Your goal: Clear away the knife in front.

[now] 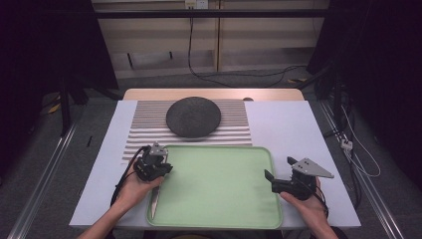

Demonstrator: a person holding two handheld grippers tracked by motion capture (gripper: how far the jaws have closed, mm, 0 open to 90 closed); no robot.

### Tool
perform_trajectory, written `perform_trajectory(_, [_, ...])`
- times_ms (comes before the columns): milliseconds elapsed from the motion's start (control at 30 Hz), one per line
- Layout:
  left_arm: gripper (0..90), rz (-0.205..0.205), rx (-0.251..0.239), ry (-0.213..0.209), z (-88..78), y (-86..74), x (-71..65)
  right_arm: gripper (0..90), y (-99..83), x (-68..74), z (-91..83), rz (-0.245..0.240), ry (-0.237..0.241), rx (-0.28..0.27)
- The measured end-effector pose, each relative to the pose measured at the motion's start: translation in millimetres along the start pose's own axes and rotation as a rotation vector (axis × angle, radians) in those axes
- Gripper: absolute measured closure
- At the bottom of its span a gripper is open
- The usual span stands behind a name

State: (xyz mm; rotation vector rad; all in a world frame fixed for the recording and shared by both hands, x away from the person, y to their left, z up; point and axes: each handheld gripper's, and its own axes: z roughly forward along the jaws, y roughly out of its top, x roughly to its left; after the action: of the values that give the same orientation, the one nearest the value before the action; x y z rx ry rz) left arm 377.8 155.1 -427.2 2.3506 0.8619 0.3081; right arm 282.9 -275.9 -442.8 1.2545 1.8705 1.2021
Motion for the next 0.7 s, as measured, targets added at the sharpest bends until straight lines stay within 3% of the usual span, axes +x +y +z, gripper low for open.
perform_trajectory(67, [73.7, 0.001, -0.033, 0.013, -2.1, 0.8, -0.1, 7.4, -0.1, -0.1, -0.2, -0.001, 0.0, -0.002])
perform_trajectory(300, [29.1, -0.058, -0.153, 0.015, -12.5, 4.8, 4.0, 7.4, -0.4, -0.8, -0.3, 0.001, -0.003, -0.001])
perform_trajectory(433, [4.1, -0.093, -0.206, 0.048, -22.8, 8.9, 2.9, 7.4, -0.2, -0.6, -0.3, 0.001, -0.002, 0.0])
perform_trajectory(533, [5.4, -0.062, -0.235, 0.03, -31.6, 8.7, 0.4, 7.4, -0.1, -1.0, -1.1, 0.006, -0.004, -0.004])
perform_trajectory(700, [5.1, -0.042, -0.267, 0.066, -39.8, 3.7, -5.3, 7.4, -0.3, -1.0, -0.9, 0.004, -0.005, -0.002])
